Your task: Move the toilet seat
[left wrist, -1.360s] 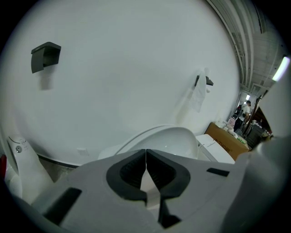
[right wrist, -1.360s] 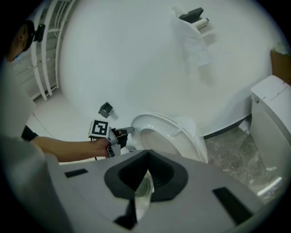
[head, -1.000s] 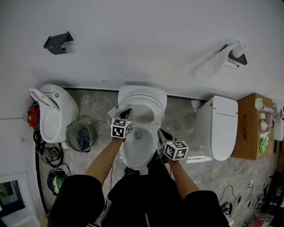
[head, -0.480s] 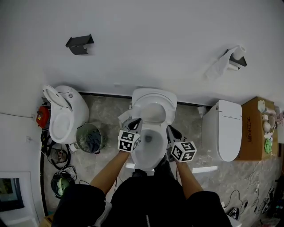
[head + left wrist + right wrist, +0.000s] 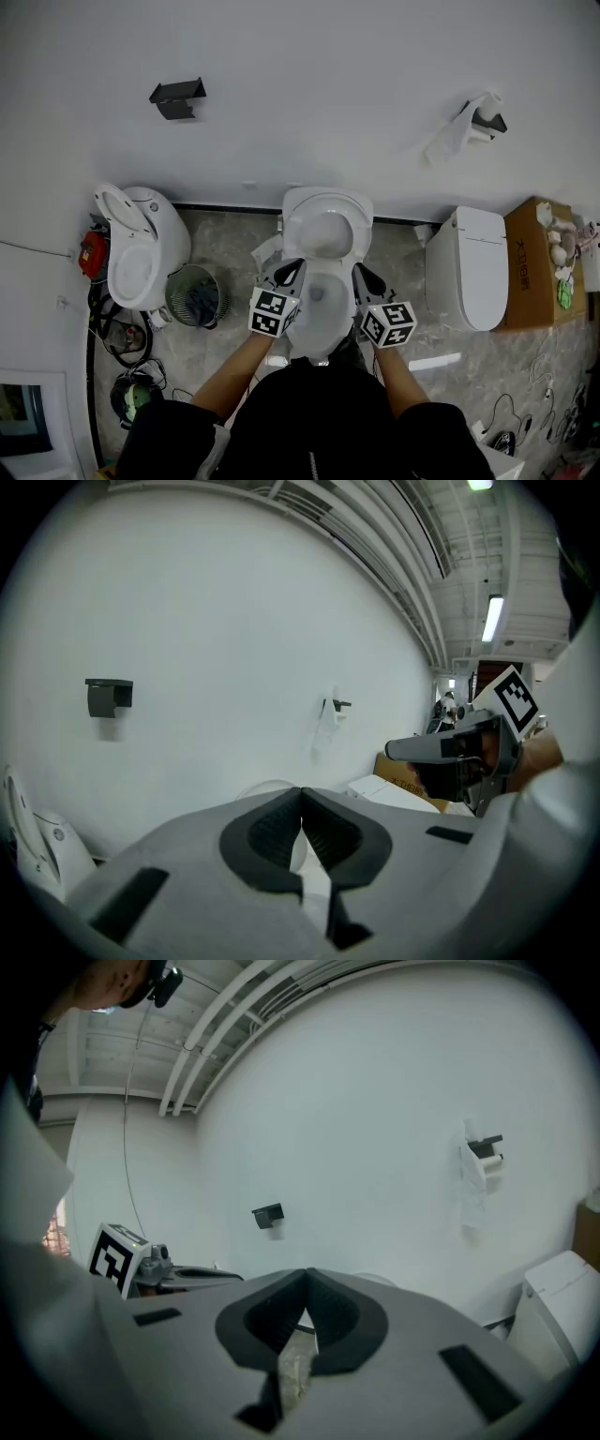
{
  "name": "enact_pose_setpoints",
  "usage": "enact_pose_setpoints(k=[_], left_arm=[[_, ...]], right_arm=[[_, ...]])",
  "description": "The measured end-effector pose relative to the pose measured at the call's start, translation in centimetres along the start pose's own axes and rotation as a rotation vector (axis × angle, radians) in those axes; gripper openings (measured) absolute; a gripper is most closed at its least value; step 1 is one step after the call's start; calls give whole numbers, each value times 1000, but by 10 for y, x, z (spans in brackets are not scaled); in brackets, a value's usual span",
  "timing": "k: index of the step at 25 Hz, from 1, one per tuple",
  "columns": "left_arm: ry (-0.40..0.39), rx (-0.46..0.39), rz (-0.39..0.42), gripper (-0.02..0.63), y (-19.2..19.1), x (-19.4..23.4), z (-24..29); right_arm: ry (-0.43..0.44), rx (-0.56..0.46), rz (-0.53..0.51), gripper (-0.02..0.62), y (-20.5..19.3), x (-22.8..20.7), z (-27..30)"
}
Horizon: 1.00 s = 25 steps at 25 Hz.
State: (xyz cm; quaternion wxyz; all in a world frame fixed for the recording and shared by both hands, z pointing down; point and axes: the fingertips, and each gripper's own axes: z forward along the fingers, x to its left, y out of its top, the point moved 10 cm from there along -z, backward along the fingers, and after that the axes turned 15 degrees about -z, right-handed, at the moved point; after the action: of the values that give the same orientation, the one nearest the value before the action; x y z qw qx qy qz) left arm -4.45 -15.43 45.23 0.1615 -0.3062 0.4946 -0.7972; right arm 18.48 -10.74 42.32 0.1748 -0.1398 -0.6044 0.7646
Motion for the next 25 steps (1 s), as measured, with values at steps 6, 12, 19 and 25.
enact_pose_setpoints(k=[6, 12, 19, 25], left_arm=[[-20, -55, 20, 3, 17, -7, -22], [-23, -74, 19, 3, 20, -4, -29], [-21, -73, 14, 3, 19, -5, -30], [-8, -73, 3, 3, 16, -6, -29]], right_arm=[[-19, -49, -56, 3, 19, 17, -10], [-30, -53, -79, 3, 22, 24, -12], [-30, -33, -95, 2, 17, 24, -13], [-22, -34, -88, 2, 14, 23, -15]])
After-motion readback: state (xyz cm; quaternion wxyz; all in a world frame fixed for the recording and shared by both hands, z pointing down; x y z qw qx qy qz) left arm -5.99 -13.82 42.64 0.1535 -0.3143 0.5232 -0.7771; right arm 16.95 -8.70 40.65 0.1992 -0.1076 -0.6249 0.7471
